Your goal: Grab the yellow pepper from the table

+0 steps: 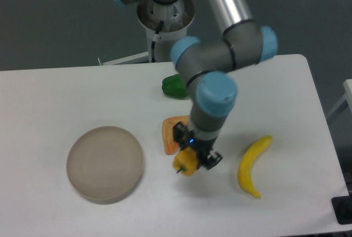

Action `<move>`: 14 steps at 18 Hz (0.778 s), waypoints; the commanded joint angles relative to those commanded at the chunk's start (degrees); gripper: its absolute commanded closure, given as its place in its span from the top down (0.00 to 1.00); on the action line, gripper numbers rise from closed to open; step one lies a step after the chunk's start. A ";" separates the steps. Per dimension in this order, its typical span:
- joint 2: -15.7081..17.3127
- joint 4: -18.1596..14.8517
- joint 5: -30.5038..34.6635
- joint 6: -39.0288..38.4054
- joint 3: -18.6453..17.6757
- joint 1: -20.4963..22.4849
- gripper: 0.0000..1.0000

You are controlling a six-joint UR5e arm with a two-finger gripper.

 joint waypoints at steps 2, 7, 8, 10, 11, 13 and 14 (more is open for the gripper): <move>0.26 -0.27 1.48 3.34 0.09 2.46 0.10; -1.23 0.78 7.74 10.12 0.09 5.45 0.06; -1.40 1.66 7.65 10.21 0.09 5.46 0.06; -2.46 4.56 8.09 10.21 -0.09 5.37 0.06; -2.63 4.74 8.09 10.21 -0.09 5.37 0.06; -2.81 4.92 8.26 10.91 0.00 5.37 0.06; -2.81 4.74 8.26 12.39 0.00 5.37 0.07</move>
